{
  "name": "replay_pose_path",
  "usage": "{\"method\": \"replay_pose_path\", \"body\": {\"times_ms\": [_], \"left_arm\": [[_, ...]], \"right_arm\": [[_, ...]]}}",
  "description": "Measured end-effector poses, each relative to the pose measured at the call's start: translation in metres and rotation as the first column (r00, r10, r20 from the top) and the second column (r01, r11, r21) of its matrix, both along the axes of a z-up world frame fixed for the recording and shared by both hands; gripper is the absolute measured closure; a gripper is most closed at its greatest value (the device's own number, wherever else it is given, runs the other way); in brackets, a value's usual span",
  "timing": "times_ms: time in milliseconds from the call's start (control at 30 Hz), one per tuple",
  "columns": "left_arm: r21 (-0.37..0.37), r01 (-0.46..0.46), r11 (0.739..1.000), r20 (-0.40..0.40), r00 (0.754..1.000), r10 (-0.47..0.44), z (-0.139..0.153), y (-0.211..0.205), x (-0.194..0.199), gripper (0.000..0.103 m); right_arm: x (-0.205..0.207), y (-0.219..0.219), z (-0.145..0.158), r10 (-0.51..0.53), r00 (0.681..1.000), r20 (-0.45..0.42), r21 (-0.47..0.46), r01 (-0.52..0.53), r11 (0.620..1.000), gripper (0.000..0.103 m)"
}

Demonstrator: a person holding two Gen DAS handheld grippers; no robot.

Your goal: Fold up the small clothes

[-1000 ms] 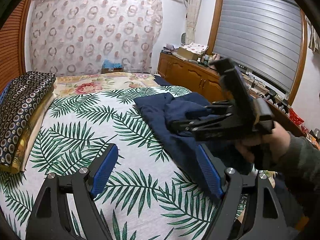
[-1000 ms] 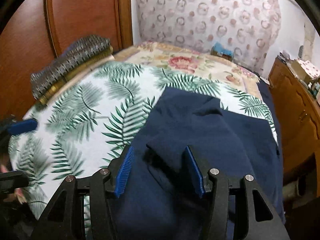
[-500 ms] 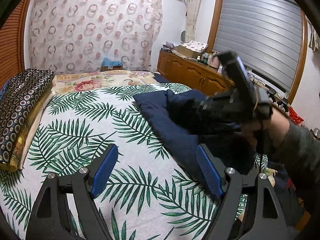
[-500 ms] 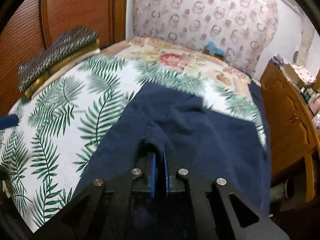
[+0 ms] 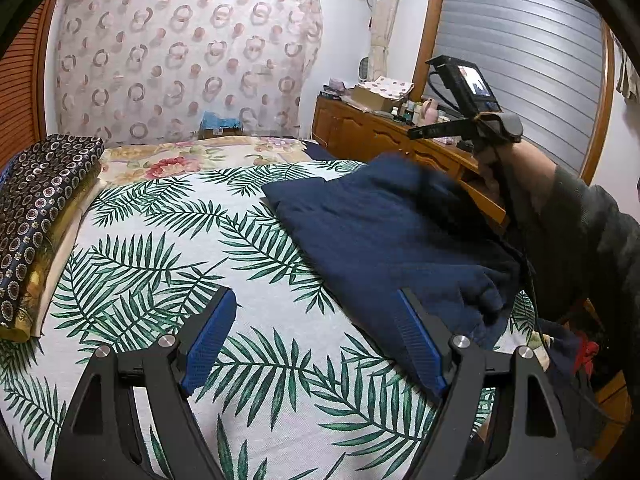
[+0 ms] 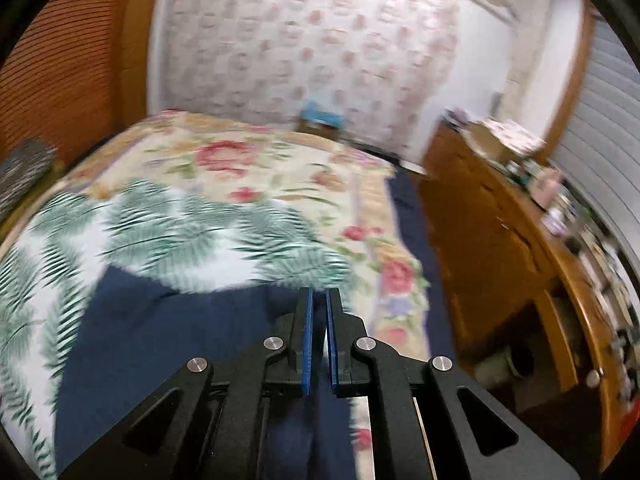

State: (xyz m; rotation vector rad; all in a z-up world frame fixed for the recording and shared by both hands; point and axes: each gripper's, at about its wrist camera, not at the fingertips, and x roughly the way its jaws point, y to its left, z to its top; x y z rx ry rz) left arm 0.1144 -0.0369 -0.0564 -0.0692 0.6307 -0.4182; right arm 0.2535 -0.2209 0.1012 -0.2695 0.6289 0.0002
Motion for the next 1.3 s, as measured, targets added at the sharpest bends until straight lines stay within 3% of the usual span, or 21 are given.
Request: {"method": "replay_pose_path", "body": {"times_ms": [67, 100, 333, 533, 867, 933, 1100, 1300], "left_arm": [[0.001, 0.002, 1.0, -0.002, 1.0, -0.002, -0.001, 0.0, 0.0, 0.022], [0.001, 0.004, 1.0, -0.004, 1.0, -0.004, -0.001, 0.0, 0.0, 0.022], [0.007, 0.015, 1.0, -0.017, 1.0, -0.015, -0.005, -0.006, 0.001, 0.022], [0.016, 0.057, 0.998, -0.034, 0.998, -0.056, -0.011, -0.022, -0.001, 0.022], [0.012, 0.145, 0.989, -0.048, 0.988, -0.145, -0.016, -0.054, -0.012, 0.022], [-0.002, 0.175, 0.985, -0.055, 0.983, -0.175, -0.016, -0.058, -0.016, 0.027], [-0.019, 0.241, 0.97, -0.121, 0.963, -0.242, -0.025, -0.073, -0.024, 0.054], [0.008, 0.271, 0.962, -0.185, 0.946, -0.265, -0.04, -0.088, -0.028, 0.065]], "right_arm": [[0.004, -0.009, -0.003, -0.071, 0.997, -0.006, 0.009, 0.071, 0.997, 0.096], [0.003, -0.011, -0.004, -0.071, 0.997, -0.006, 0.034, 0.072, 0.997, 0.09], [-0.038, -0.016, -0.013, 0.037, 0.999, -0.008, 0.121, -0.036, 0.992, 0.057], [-0.103, -0.035, -0.028, 0.136, 0.991, -0.011, 0.157, -0.133, 0.979, 0.053], [-0.182, -0.093, -0.043, 0.164, 0.986, -0.033, 0.192, -0.155, 0.969, 0.051], [-0.192, -0.102, -0.045, 0.153, 0.988, -0.034, 0.204, -0.143, 0.968, 0.051], [-0.203, -0.104, -0.044, 0.133, 0.99, -0.042, 0.24, -0.119, 0.963, 0.051], [-0.199, -0.109, -0.049, 0.106, 0.993, -0.058, 0.291, -0.084, 0.953, 0.051]]}}
